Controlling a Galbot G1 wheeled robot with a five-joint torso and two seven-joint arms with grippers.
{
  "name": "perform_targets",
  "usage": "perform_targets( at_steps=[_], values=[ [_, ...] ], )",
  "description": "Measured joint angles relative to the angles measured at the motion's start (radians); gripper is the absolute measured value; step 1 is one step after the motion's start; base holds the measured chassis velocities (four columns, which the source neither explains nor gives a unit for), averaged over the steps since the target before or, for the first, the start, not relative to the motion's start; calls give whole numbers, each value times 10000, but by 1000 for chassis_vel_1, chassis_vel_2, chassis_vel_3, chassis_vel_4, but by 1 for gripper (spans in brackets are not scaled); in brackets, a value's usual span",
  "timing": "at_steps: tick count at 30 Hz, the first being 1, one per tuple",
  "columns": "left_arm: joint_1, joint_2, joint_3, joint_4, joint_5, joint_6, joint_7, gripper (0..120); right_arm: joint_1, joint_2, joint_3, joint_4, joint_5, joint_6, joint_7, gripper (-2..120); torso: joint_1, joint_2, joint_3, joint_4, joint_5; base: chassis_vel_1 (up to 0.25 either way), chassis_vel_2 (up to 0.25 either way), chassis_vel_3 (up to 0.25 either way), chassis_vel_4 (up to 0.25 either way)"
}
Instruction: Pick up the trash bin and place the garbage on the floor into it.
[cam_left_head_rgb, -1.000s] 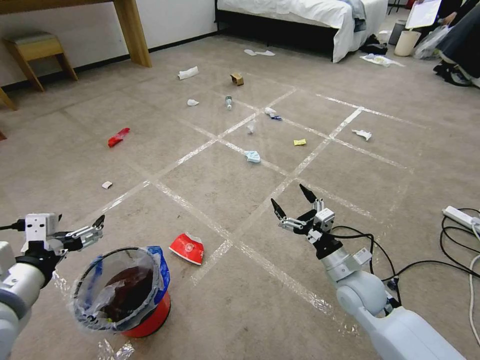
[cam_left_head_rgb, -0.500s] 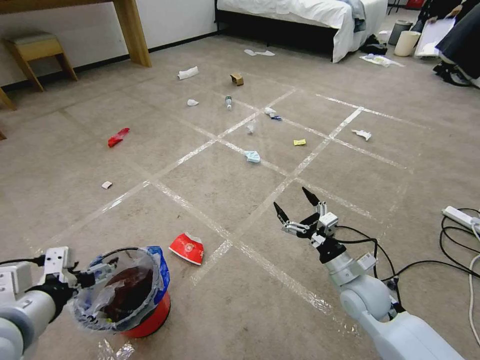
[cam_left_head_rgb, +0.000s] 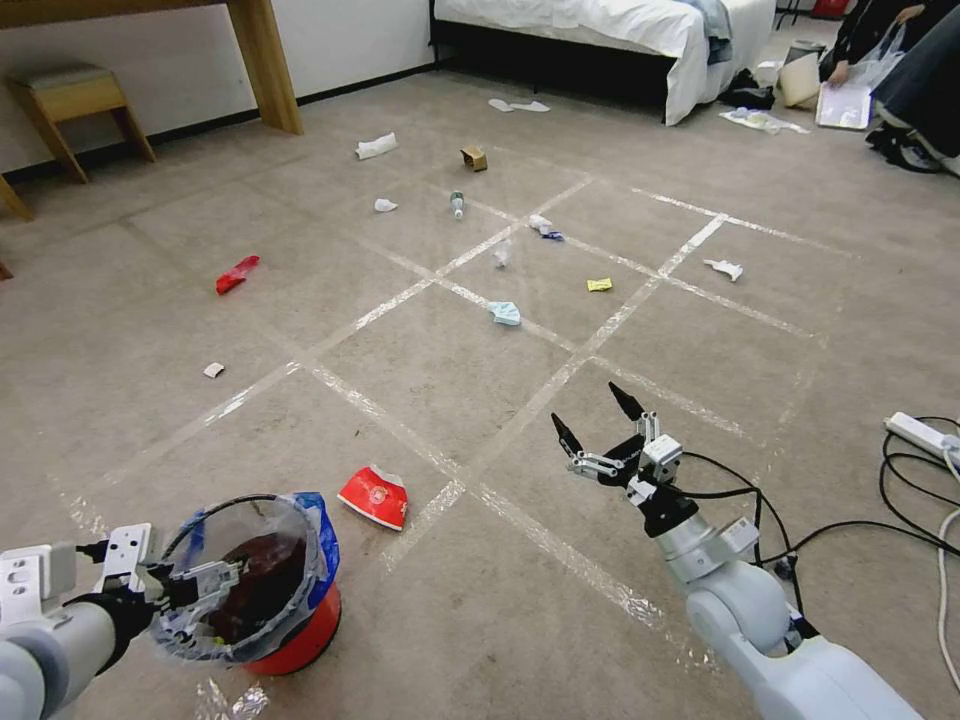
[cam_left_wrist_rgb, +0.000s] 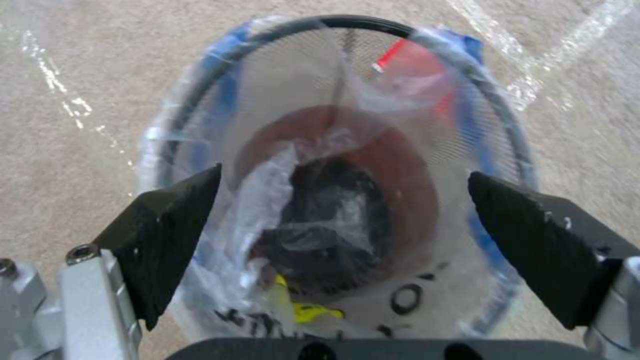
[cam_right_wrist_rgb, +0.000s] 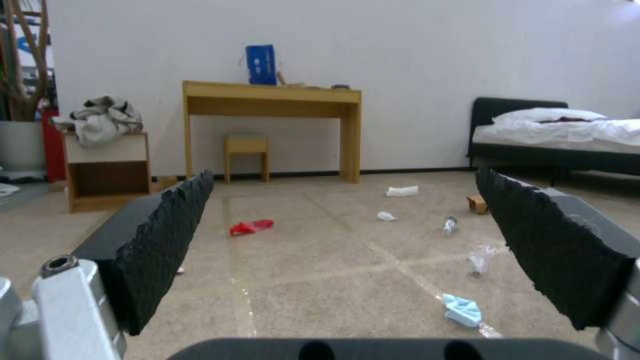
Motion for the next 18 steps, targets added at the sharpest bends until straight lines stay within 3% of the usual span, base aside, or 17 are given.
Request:
perform_targets(
  at_steps=[8, 18],
  values=[
    [-9, 27, -76, 343, 441, -95, -3, 98, -106, -62, 169, -19, 20, 80, -64, 100, 0, 0, 0, 0, 0, 0, 0, 0, 0],
    [6, 83, -539, 404, 557, -121, -112, 98, -99, -32, 131, -75, 37, 105, -78, 100, 0, 0, 1, 0, 2, 0, 0, 0, 0]
  ],
)
